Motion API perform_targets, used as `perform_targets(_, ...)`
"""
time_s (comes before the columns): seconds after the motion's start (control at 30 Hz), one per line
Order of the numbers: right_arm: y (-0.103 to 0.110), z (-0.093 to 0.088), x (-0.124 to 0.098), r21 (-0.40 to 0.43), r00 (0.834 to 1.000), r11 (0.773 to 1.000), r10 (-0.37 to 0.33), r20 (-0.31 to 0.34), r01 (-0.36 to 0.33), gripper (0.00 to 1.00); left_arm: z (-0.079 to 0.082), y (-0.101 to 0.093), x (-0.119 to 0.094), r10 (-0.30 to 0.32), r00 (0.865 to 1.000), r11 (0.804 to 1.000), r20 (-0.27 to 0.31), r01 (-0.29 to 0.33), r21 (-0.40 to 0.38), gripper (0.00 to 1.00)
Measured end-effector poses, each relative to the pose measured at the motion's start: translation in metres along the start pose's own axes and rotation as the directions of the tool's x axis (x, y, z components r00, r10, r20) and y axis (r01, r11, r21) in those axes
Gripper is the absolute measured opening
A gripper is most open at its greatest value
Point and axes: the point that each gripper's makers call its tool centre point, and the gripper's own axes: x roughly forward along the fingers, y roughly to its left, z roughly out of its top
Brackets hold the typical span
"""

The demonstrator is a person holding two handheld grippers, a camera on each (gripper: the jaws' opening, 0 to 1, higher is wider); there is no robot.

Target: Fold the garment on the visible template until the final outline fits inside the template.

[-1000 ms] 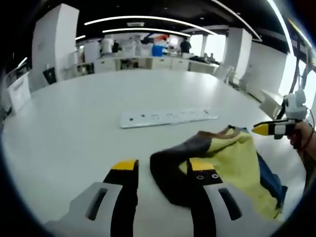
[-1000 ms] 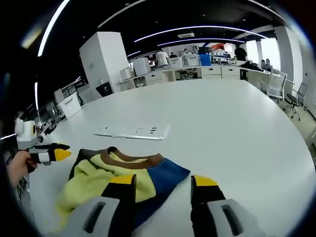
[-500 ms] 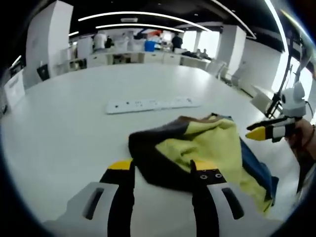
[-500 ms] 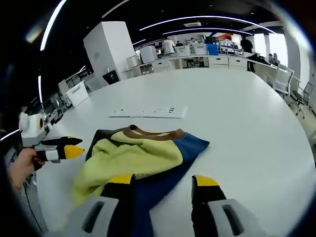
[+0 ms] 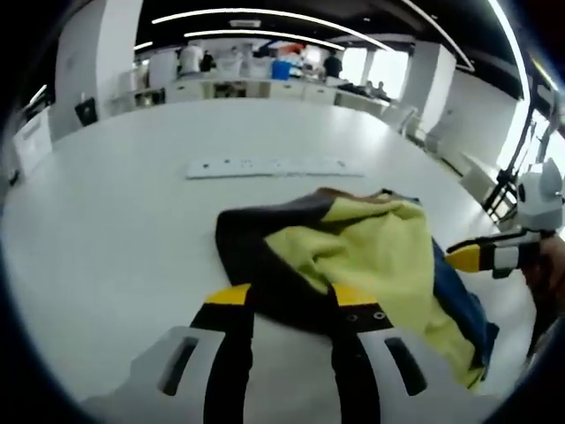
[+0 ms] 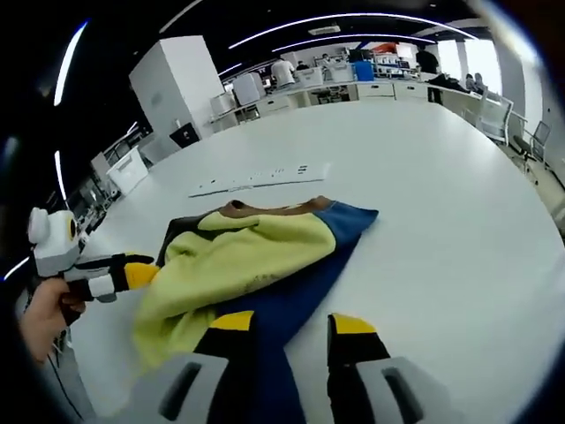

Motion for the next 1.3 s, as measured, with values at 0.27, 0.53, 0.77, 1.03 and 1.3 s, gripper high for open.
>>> perform_targets(0.27, 0.003, -0.006, 0.004, 0.02, 1.0, 1.0, -0.009, -0.008, 0.009, 0.07, -0.017, -0.004, 0.005, -0.026, 0.999, 0.998, -0.038, 0.024, -0.061, 0.04)
perform_targets(0.53, -0.001, -0.001, 0.0, -0.009, 1.0, 1.0, -0.01, 0.005, 0.01, 0.0, -0.019, 0.0, 0.0, -0.034, 0.999, 0.998, -0.037, 0.032, -0.059, 0.0)
perform_targets(0.77, -0.01, 0.01, -0.01, -0.023, 0.999, 0.999, -0.022, 0.032, 0.023, 0.0, -0.013, 0.005, -0.011, -0.018, 1.0, 1.0, -0.006, 0.018, -0.019, 0.0)
perform_targets(1.03, -0.028, 0.017, -0.019, -0.039, 0.997, 0.997, -0.063, 0.048, 0.065, 0.0, 0.001, 0.01, -0.026, -0.009, 0.999, 1.0, 0.038, 0.01, -0.02, 0.0)
perform_targets(1.3, -0.052, 0.022, -0.026, -0.051, 0.992, 0.992, -0.115, 0.045, 0.118, 0.0, -0.003, 0.031, -0.033, 0.023, 0.999, 1.0, 0.033, -0.022, -0.018, 0.0)
